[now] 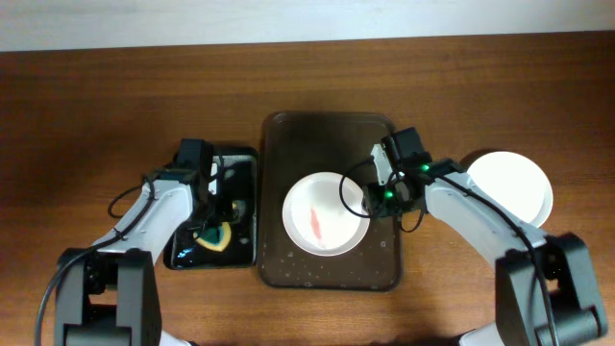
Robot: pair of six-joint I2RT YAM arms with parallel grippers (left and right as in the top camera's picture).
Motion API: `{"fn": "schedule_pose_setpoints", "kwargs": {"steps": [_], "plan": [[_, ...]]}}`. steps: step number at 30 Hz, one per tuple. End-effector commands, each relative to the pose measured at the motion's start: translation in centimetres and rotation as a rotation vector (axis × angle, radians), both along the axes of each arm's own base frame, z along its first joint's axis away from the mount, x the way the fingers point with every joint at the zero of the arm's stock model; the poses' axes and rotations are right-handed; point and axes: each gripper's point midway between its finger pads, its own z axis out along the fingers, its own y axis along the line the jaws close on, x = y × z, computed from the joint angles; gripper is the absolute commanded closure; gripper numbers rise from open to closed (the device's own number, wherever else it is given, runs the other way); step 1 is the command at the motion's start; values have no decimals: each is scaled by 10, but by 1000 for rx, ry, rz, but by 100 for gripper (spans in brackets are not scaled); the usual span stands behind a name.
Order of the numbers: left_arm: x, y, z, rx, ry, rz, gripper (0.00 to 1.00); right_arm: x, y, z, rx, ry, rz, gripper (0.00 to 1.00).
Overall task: Clean dirty plates on tray and stack at the side
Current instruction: 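Pick up the sponge with the left gripper and scrub the held plate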
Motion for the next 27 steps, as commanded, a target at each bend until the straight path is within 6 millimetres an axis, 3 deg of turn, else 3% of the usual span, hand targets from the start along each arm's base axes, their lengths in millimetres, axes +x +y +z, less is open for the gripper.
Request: {"fn": "schedule_pose_setpoints", "kwargs": {"steps": [1,2,4,6,7,11,14,19,21,23,25,27], "plan": [[21,-20,57,-66,-118,-86,100,-2,10,-11,50,41,9,66],[23,-31,77,-79,-157,-116,100,-2,13,-13,66,48,1,71],[23,-64,101,-150,-214,-197,100,2,13,-23,67,64,-63,78],[19,-92,106,-202,-224,-232,100,3,9,-34,56,81,-125,84],[17,-102,107,-218,-224,-228,100,3,6,-39,40,85,-151,95],[19,-146,105,-300,-229,-118,100,5,-17,-37,-56,81,-327,96],[23,-187,83,-353,-200,-92,100,4,-13,-35,-37,89,-329,96],[9,-248,1,-425,-22,-64,100,2,-13,-35,-41,96,-328,96],[1,-257,-27,-430,40,-53,100,1,-14,-35,-41,97,-328,96],[-11,-249,-63,-370,116,-37,100,0,-14,-35,-45,104,-328,96],[-13,-214,-81,-228,140,20,100,-2,-15,-36,-48,109,-328,96],[1,-173,-74,-77,79,29,100,-2,-15,-36,-48,110,-328,96]]}}
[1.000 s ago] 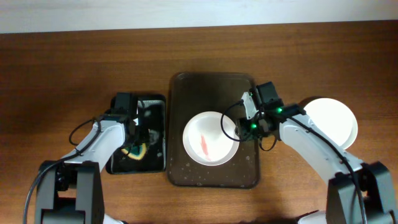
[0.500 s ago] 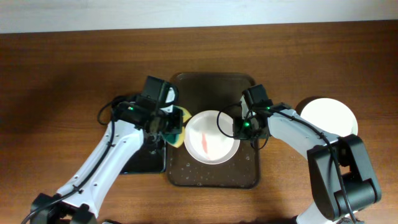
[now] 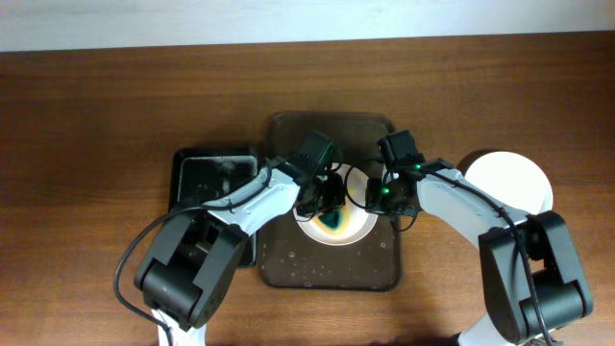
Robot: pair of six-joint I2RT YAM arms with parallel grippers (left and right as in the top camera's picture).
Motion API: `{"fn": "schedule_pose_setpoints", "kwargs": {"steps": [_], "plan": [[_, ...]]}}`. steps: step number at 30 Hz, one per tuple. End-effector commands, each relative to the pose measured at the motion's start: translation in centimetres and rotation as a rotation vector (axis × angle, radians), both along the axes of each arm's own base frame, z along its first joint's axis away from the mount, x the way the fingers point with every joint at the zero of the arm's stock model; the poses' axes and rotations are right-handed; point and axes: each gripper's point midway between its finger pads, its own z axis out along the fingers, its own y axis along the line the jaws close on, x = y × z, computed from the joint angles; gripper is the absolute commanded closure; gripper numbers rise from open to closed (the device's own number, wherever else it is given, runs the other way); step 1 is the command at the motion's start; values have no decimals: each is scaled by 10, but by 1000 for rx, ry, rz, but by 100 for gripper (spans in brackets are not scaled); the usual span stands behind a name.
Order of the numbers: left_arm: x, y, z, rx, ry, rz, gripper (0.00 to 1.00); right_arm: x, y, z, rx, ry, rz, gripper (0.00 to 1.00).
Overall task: Clean dirty plates on tray and stack at the side
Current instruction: 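Pick up the sponge with the left gripper and scrub the held plate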
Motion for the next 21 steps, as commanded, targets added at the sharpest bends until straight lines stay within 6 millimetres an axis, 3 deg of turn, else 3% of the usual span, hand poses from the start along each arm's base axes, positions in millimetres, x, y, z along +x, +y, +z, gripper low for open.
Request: {"fn": "schedule_pose_setpoints", "kwargs": {"steps": [1,3,5,7,9,11,15,19,21], "plan": [[-8,101,-49,414,31,89,100,-9,-5,-9,-36,32,-10,96],[5,133,-23,549,-67,133,100,-10,-6,-9,-37,35,-10,96],[19,147,2,627,-178,108,100,-10,-6,-9,-38,35,-10,96],[21,145,3,617,-188,112,100,-10,-6,-9,-38,36,-8,96],[17,118,-1,471,-147,85,100,-10,-5,-9,-41,30,18,96],[8,67,0,233,-102,16,100,-10,-5,-9,-44,27,32,96],[-11,0,5,24,-97,-103,100,-12,13,-8,-44,1,105,96],[-34,-31,-28,-48,8,-133,100,-13,18,-8,-44,-5,120,96],[-40,-25,-38,-26,47,-127,100,-13,18,-8,-44,-4,119,96]]}}
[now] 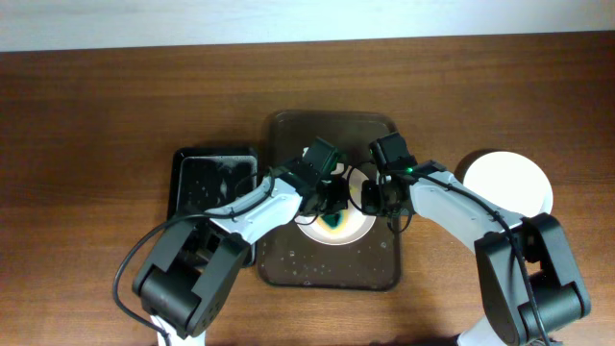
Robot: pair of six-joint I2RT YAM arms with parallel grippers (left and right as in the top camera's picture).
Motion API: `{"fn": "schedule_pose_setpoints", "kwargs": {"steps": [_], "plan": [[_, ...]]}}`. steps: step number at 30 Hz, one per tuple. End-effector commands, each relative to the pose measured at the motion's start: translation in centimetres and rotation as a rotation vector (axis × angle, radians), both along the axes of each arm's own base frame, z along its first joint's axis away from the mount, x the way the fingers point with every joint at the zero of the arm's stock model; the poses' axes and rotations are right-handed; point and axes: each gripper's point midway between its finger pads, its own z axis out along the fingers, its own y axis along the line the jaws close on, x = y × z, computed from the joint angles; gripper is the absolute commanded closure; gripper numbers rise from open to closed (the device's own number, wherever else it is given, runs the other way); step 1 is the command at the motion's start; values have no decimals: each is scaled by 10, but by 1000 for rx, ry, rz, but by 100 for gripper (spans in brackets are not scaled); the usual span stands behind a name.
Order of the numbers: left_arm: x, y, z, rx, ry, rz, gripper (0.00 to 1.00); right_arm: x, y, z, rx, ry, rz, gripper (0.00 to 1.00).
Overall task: Clean dirty plates on tray and stack at the side
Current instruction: 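Pick up the sponge with the left gripper and scrub the held plate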
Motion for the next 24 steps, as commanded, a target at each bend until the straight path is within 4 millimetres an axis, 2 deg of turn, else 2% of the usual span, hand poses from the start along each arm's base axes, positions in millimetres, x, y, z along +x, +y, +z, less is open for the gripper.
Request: {"fn": "schedule_pose_setpoints", "kwargs": {"steps": [1,2,4,5,7,8,10,14,15,17,18,20,21,22,23,24], "plan": [[-44,-6,-44,9,198,-56,100,-13,12,-9,18,37,57,96],[-42,4,-46,37,203,-37,100,-13,12,-9,18,38,54,96],[-32,46,-48,181,194,47,100,-14,12,-9,17,41,53,96],[-20,85,-40,322,137,105,100,-14,11,-9,16,42,43,96],[2,133,-8,500,-1,164,100,-13,9,-10,14,44,9,96],[8,142,8,541,-60,168,100,-13,9,-10,15,46,2,96],[16,148,39,556,-156,172,100,-14,9,-10,14,49,2,96],[14,135,88,423,-236,146,100,-15,9,-10,12,52,6,96],[11,137,100,407,-252,142,100,-16,8,-10,10,55,8,96],[3,157,126,412,-277,148,100,-17,7,-6,0,49,31,96],[-2,179,135,434,-265,173,100,-17,4,-2,-13,37,33,96],[-7,214,126,475,-193,242,100,-15,-3,15,-46,-7,39,96],[-12,230,110,482,-144,277,100,-16,-8,29,-63,-36,41,96],[-17,237,91,452,-109,262,100,-18,-6,43,-67,-71,73,96],[-22,233,68,369,-85,210,100,-23,-5,60,-90,-112,106,96],[-29,231,47,286,-68,194,91,-29,-7,76,-145,-162,126,96]]}}
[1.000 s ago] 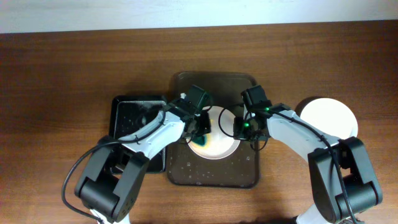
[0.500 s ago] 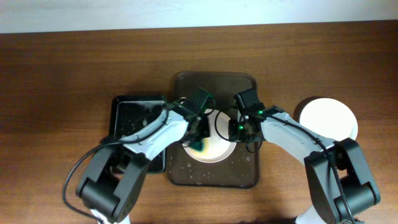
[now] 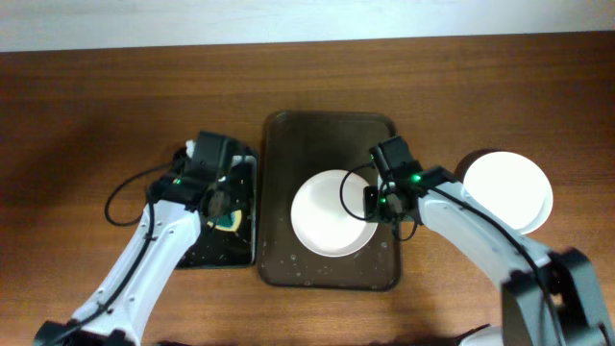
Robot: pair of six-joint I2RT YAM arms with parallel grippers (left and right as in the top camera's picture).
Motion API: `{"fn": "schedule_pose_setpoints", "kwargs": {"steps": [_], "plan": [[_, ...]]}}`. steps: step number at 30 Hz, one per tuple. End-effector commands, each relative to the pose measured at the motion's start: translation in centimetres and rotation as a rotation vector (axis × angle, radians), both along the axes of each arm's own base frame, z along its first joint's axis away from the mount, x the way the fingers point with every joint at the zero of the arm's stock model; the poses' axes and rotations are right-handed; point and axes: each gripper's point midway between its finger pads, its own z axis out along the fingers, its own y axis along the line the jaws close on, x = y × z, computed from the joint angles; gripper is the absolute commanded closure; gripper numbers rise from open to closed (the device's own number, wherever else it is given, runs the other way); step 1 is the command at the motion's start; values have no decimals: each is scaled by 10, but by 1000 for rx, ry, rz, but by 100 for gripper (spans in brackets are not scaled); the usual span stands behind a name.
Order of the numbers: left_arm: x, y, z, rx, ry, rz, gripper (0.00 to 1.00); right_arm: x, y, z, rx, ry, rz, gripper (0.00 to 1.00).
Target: Clean dirty plates on tray and stack at the side
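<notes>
A white plate [image 3: 330, 213] lies on the dark brown tray [image 3: 288, 144], its face plain white with no stain showing. My right gripper [image 3: 371, 204] is shut on the plate's right rim. My left gripper [image 3: 221, 207] hangs over the small black tray [image 3: 192, 255] to the left. The yellow-green sponge [image 3: 229, 222] sits at its fingertips inside that tray, and the gripper looks shut on it. A stack of clean white plates [image 3: 511, 190] stands on the table at the right.
Water drops speckle the brown tray's front part [image 3: 307, 274]. The black tray touches the brown tray's left side. Cables loop off both wrists. Bare wooden table [image 3: 96, 115] lies all around.
My left gripper has moved with the sponge from the plate back over the black tray. The plate's face is uncovered and white. The right gripper stays on the plate's rim.
First the plate bore a red smear, my left gripper was at the sponge in the black tray, and my right held the plate's rim. At the two later moments the sponge was on the plate. Now the sponge is back in the black tray and the smear is gone.
</notes>
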Motion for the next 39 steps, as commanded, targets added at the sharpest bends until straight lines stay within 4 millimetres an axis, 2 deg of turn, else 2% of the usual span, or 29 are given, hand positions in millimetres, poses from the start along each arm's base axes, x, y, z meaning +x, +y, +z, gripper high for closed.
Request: {"fn": "schedule_pose_setpoints", "kwargs": {"steps": [1,2,4,5,7,9,12,15,18,25,29,30,31,32,33,34,35,36,39], "plan": [[-23,-3,-48,-162,77,-87,83,-10,-6,45,-145,-158,79,96],[-24,1,-51,-182,78,-71,80,-13,-5,59,-199,-219,98,96],[-13,-2,-36,-231,38,-122,62,-16,-4,85,-321,-355,131,96],[-9,-4,-25,-248,17,-142,48,-18,-3,96,-389,-416,149,96],[-5,-5,10,-247,-38,-170,30,-27,3,118,-556,-542,211,96],[-10,-5,26,-247,-72,-174,26,-32,5,135,-671,-632,238,96],[-22,-3,50,-247,-126,-180,0,-41,20,160,-711,-734,258,96],[-24,-3,52,-247,-129,-180,0,-42,31,196,-681,-817,215,96],[-24,-3,52,-247,-129,-180,0,-45,38,217,-661,-854,214,96],[-24,-3,52,-247,-129,-180,0,-48,28,213,-686,-829,194,96],[-24,-3,52,-247,-129,-180,0,-47,22,218,-706,-850,158,96],[-24,-3,52,-247,-129,-180,0,-47,11,222,-767,-852,154,96],[-24,-3,52,-247,-129,-180,0,-47,12,216,-706,-832,112,96],[-24,-3,52,-247,-129,-180,0,-48,13,212,-721,-808,155,96],[-24,-3,52,-247,-129,-180,0,-49,4,217,-770,-820,142,96],[-24,-3,52,-247,-129,-180,0,-48,10,210,-701,-803,119,96],[-24,-3,52,-247,-129,-180,0,-49,5,212,-760,-797,150,96],[-24,-3,52,-247,-129,-180,1,-47,2,211,-729,-799,99,96],[-24,-3,52,-247,-129,-180,0,-48,4,208,-724,-784,117,96]]}}
